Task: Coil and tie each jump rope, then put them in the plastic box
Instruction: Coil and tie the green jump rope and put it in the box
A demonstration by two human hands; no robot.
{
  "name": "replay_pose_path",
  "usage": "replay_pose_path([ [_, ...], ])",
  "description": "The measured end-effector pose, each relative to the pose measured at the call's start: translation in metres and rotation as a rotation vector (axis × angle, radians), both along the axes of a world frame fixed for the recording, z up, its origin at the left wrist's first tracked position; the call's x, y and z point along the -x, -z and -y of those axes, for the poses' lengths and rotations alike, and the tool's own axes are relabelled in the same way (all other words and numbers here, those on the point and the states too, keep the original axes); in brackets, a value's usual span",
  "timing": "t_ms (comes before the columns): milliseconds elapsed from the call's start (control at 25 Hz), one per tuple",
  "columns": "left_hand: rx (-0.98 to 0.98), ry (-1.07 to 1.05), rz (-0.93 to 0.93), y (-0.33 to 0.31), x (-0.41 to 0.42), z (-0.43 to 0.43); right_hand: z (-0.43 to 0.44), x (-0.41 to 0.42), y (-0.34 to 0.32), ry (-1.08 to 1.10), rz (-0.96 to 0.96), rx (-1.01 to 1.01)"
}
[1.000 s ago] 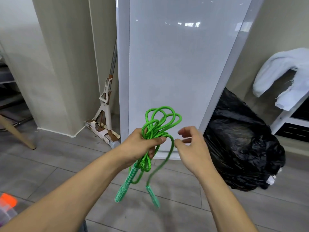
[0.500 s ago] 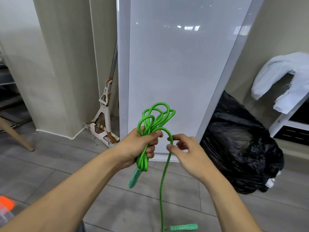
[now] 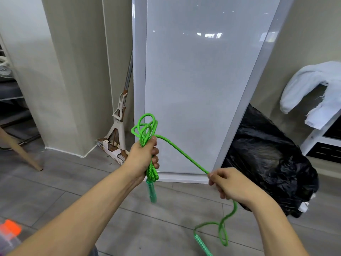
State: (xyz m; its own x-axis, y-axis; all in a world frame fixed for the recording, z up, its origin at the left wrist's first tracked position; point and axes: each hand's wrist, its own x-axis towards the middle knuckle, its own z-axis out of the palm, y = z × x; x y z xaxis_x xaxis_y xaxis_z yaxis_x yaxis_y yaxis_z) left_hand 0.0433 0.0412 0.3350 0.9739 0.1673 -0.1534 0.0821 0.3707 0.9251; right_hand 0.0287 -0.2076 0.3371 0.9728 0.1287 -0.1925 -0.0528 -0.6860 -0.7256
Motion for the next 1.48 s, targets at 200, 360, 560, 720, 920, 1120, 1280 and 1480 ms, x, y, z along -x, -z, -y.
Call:
replay_pose_path([
  [200, -0.025, 0.049, -0.048, 0.003, 0.003, 0.003, -0.024, -0.005, 0.001, 0.176, 0.318, -0.185],
  [360, -0.086, 0.086, -0.038, 0.007, 0.007, 0.012, -0.062, 0.001, 0.001, 0.178, 0.317, -0.181],
  [560, -0.129, 0.153, -0.014, 0.015, 0.014, 0.023, -0.087, 0.014, 0.007, 0.104, 0.263, -0.260],
  [720, -0.123, 0.168, 0.008, 0.020, 0.019, 0.036, -0.096, 0.017, 0.015, 0.228, 0.310, -0.275],
  [920, -0.266, 0.138, 0.053, 0.027, 0.020, 0.039, -0.100, 0.022, 0.019, 0.209, 0.383, -0.126],
  [1120, -0.289, 0.016, 0.041, 0.024, 0.010, 0.034, -0.100, 0.022, 0.013, 0.053, 0.374, -0.087],
  [1280, 0.009, -0.107, 0.021, 0.011, 0.001, 0.028, -0.094, 0.021, 0.010, -0.056, 0.306, -0.001],
  [1480, 0.169, -0.313, 0.030, 0.006, -0.018, -0.005, -0.075, 0.021, 0.001, -0.286, 0.034, -0.124],
])
